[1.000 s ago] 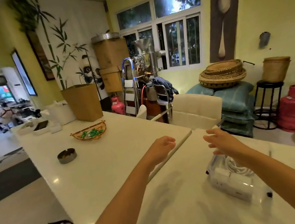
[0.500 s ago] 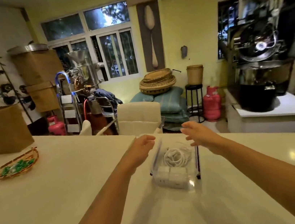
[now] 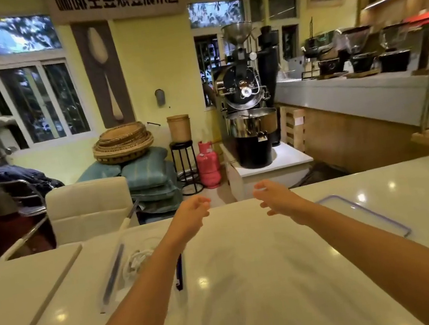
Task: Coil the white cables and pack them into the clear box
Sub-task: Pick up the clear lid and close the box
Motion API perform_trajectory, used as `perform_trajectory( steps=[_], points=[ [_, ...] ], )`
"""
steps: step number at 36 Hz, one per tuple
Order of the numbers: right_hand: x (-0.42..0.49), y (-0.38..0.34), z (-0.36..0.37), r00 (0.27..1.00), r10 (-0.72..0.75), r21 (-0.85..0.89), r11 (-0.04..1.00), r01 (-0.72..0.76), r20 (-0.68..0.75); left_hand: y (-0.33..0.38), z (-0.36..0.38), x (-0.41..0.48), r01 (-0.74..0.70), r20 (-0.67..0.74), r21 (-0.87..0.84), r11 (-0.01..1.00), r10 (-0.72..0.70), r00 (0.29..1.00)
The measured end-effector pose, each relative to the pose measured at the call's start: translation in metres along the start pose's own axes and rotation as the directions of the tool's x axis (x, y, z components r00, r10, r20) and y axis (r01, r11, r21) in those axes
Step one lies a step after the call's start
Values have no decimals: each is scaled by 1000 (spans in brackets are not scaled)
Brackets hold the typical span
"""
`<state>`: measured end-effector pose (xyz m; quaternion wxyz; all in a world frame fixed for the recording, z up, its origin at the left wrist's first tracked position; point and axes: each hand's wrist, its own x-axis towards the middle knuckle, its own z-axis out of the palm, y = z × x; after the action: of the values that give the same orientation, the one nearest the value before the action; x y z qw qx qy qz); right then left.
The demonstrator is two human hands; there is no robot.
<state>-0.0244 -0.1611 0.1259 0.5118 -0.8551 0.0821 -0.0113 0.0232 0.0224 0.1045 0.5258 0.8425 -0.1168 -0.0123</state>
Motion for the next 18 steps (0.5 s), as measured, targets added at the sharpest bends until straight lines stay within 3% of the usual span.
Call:
perform_trajectory(
  steps=[11,18],
  points=[
    [13,71,-73,978,140,-80,985,-154,-155,20,92,29,73,232,-80,994,-53,971],
    [12,113,-124,944,209,-125,961,-246,-255,28,149,44,90,328,6,996,-87,941]
  ],
)
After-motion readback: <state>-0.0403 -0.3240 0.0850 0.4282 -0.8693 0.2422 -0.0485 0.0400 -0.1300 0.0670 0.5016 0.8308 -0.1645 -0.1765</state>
